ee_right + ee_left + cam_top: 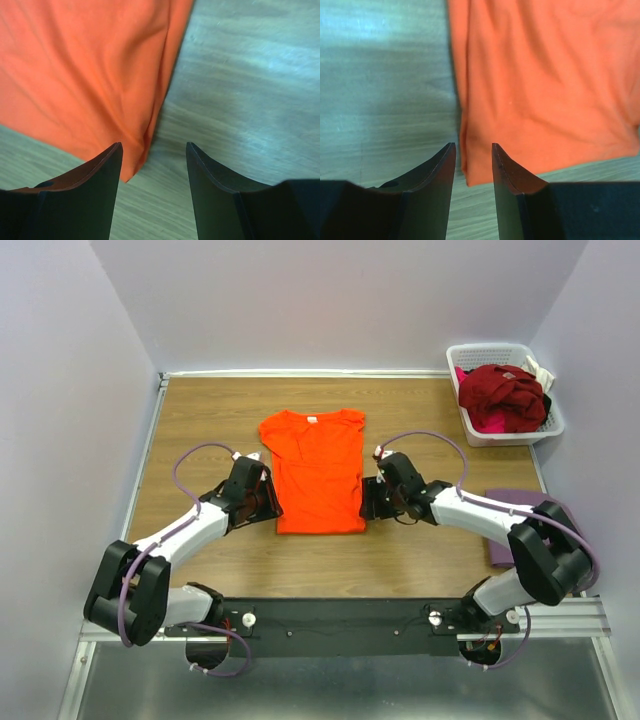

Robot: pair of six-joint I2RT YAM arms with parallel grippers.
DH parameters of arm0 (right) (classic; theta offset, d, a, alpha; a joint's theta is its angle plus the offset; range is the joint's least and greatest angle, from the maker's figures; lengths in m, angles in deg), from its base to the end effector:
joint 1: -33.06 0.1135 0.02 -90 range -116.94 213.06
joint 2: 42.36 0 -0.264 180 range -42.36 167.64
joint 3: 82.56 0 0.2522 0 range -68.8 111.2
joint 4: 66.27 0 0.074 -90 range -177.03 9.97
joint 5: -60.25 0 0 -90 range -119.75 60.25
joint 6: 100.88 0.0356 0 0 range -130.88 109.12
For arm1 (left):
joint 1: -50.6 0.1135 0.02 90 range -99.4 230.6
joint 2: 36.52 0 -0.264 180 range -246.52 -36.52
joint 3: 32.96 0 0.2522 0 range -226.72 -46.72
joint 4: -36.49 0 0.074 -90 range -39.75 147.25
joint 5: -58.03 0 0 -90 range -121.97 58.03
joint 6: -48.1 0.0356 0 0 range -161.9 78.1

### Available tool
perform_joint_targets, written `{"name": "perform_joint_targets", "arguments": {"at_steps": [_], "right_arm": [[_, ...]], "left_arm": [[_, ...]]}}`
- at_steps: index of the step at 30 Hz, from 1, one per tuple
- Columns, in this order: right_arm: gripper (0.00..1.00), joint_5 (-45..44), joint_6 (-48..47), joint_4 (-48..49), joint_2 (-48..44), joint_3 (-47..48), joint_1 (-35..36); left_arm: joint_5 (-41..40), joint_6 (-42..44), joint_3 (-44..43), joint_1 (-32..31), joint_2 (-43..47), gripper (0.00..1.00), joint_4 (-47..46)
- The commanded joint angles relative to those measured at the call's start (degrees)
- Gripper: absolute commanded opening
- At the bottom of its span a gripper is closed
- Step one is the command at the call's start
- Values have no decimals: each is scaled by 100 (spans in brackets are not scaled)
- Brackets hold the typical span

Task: Fold and stack the t-shirts
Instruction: Grab one side of the 2/3 rectangular tshirt with both arms

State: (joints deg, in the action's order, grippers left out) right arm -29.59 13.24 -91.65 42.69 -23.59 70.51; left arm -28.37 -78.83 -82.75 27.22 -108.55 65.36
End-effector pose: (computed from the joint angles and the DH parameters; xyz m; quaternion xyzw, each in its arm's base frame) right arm 0.2318 0.1777 0.1799 -0.1100 0.9375 0.1700 0.2828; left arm 0.2201 -0.0976 0.1839 -0.1008 0.9371 -0.1928 0.2728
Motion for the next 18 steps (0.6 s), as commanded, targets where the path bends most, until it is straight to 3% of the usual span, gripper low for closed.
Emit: {"name": "perform_joint_targets", "arguments": {"at_steps": [1,18], "right_arm": [[63,747,356,502,-200,-337,87],[63,889,629,1003,160,-785,227]], "left_arm": [[150,-253,227,-35,14,45,-8],[431,-482,509,-211,-381,45,-237]]}}
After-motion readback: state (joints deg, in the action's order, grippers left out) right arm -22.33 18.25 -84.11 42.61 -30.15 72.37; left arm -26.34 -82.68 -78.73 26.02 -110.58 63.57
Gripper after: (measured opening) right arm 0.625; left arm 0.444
